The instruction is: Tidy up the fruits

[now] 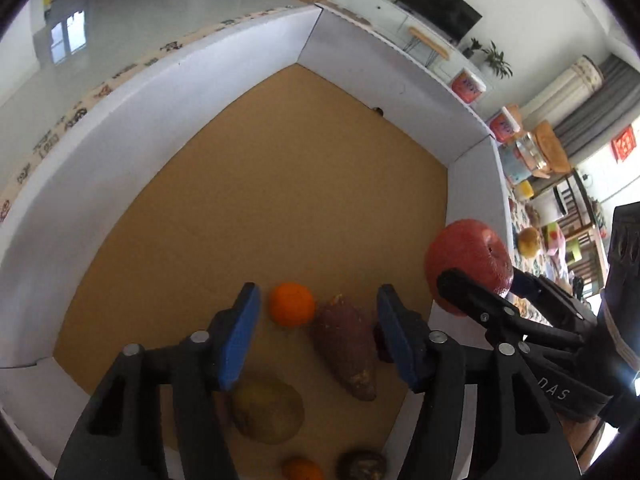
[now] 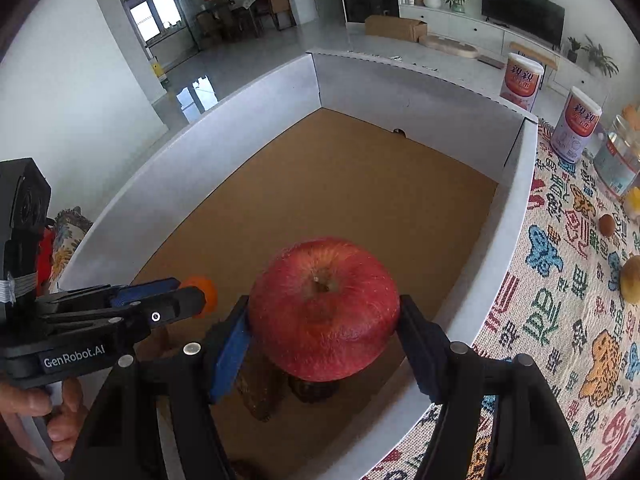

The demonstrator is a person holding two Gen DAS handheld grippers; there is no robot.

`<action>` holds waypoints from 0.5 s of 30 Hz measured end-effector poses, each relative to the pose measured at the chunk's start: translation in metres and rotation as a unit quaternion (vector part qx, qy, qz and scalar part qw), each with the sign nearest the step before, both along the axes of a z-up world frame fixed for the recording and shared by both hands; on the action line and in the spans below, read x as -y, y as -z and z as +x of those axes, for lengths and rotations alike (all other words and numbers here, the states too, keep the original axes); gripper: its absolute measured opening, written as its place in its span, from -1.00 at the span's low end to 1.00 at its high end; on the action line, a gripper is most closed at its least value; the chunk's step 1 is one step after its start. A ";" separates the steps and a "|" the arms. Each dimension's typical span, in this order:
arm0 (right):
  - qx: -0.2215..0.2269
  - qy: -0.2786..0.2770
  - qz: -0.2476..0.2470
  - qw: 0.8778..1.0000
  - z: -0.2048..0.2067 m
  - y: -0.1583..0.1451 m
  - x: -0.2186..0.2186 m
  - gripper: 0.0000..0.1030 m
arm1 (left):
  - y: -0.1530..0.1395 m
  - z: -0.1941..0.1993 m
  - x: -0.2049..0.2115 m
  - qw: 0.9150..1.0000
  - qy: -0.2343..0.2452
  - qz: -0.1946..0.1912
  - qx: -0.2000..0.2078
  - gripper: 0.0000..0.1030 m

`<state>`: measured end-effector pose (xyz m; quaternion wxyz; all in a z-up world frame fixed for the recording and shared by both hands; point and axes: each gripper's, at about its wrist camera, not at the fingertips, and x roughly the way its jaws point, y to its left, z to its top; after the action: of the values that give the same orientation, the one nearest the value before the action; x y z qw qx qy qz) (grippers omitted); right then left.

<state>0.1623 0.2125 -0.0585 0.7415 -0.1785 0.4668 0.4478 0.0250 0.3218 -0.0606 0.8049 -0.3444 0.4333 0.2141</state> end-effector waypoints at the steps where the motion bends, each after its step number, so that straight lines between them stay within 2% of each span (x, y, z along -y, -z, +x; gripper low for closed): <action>1: -0.003 0.011 0.003 1.000 0.004 0.000 0.000 0.37 | -0.004 -0.001 0.001 1.000 -0.005 0.013 0.006 0.45; 2: -0.001 0.022 0.016 1.000 0.006 -0.004 0.002 0.39 | -0.009 -0.002 0.005 1.000 -0.005 0.023 0.015 0.49; 4: 0.020 0.046 0.075 0.996 0.008 -0.025 0.020 0.40 | -0.021 -0.003 0.016 0.999 0.003 0.041 0.035 0.61; 7: 0.055 0.087 0.138 0.985 0.011 -0.050 0.063 0.66 | -0.039 -0.005 0.045 0.995 0.032 0.067 0.070 0.67; 9: 0.079 0.112 0.158 0.978 0.015 -0.052 0.101 0.87 | -0.049 -0.003 0.076 0.990 0.068 0.082 0.088 0.71; 12: 0.131 0.174 0.134 0.967 0.023 -0.031 0.174 0.97 | -0.060 0.004 0.132 0.979 0.137 0.103 0.107 0.78; 15: 0.118 0.251 0.059 0.959 0.052 0.020 0.251 0.98 | -0.057 0.022 0.194 0.964 0.217 0.102 0.113 0.86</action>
<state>0.2138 -0.0388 -0.0783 0.8892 -0.0628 0.3781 0.2497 0.0466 0.1278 -0.0035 0.9068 -0.1801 0.3792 0.0375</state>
